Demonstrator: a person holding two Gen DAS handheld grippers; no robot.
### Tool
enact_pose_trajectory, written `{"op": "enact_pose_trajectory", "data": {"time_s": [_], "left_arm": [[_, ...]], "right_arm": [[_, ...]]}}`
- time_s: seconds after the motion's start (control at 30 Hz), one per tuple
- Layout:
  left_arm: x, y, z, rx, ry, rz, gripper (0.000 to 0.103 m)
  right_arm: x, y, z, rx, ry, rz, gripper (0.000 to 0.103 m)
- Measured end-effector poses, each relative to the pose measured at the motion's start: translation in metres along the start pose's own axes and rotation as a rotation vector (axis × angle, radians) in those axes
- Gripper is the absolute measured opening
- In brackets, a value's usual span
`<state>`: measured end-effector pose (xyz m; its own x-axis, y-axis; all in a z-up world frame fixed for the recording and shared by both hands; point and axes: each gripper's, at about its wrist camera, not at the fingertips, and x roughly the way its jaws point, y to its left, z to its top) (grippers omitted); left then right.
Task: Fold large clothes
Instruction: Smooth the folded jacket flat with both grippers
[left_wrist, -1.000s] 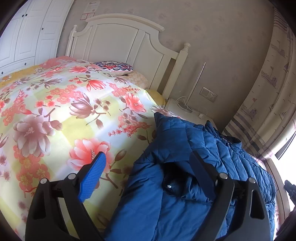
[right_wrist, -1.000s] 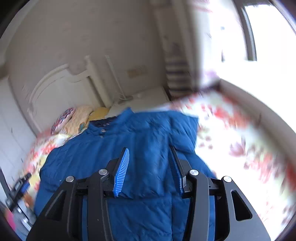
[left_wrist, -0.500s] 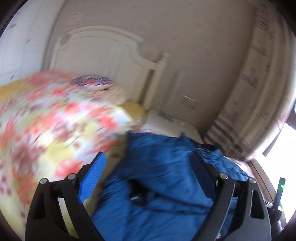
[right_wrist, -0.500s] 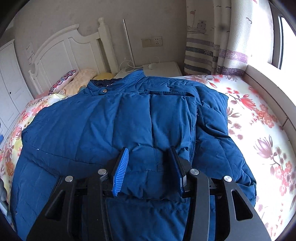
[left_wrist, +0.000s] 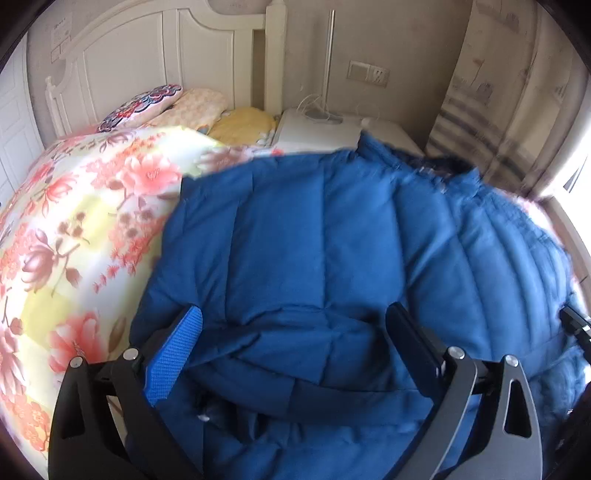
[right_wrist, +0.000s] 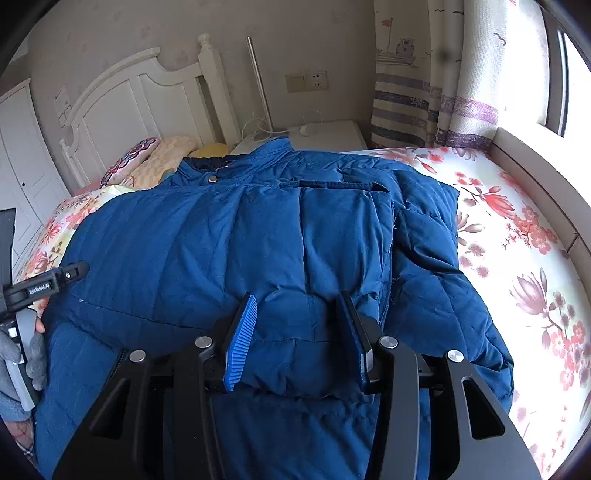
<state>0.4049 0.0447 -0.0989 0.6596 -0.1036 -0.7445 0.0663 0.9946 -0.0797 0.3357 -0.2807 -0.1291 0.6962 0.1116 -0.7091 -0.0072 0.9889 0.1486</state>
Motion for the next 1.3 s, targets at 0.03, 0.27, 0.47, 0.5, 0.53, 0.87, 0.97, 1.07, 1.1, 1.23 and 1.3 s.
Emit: {"op": "enact_pose_trajectory", "data": {"time_s": [0.03,0.27,0.47,0.5,0.53,0.87,0.97,1.07,1.1,1.23,1.3], "left_arm": [[-0.011,-0.002,0.007,0.004,-0.028,-0.034,0.098],[-0.010,-0.030,0.066,0.028,-0.084,-0.037,0.099],[0.067,-0.048,0.044,0.110,0.030,0.041,0.101],[0.066,-0.049,0.043,0.115,0.020,0.046,0.101],[0.065,-0.049,0.043,0.117,0.022,0.047,0.101],[0.048,-0.006,0.082,0.014,-0.017,0.045,0.101],[0.083,0.005,0.069,0.010,0.069,0.060,0.101],[0.081,-0.002,0.067,0.038,0.045,0.093,0.101],[0.082,-0.003,0.066,0.045,0.042,0.102,0.101],[0.080,-0.005,0.065,0.037,0.036,0.096,0.101],[0.079,-0.004,0.064,0.036,0.027,0.095,0.101]], "right_arm": [[-0.004,0.003,0.004,-0.017,-0.007,-0.009,0.043],[0.000,0.038,0.053,-0.125,-0.094,-0.063,0.043],[0.065,0.044,0.040,-0.175,0.030,-0.081,0.045],[0.064,0.044,0.040,-0.179,0.037,-0.080,0.045],[0.063,0.042,0.040,-0.182,0.040,-0.072,0.045],[0.050,-0.035,0.083,0.005,-0.028,-0.112,0.045],[0.085,-0.063,0.069,0.081,0.067,-0.045,0.051],[0.083,-0.063,0.066,0.082,0.060,-0.047,0.051],[0.084,-0.063,0.066,0.081,0.058,-0.049,0.051],[0.085,-0.067,0.066,0.101,0.054,-0.023,0.051],[0.085,-0.068,0.065,0.105,0.051,-0.015,0.052]]}}
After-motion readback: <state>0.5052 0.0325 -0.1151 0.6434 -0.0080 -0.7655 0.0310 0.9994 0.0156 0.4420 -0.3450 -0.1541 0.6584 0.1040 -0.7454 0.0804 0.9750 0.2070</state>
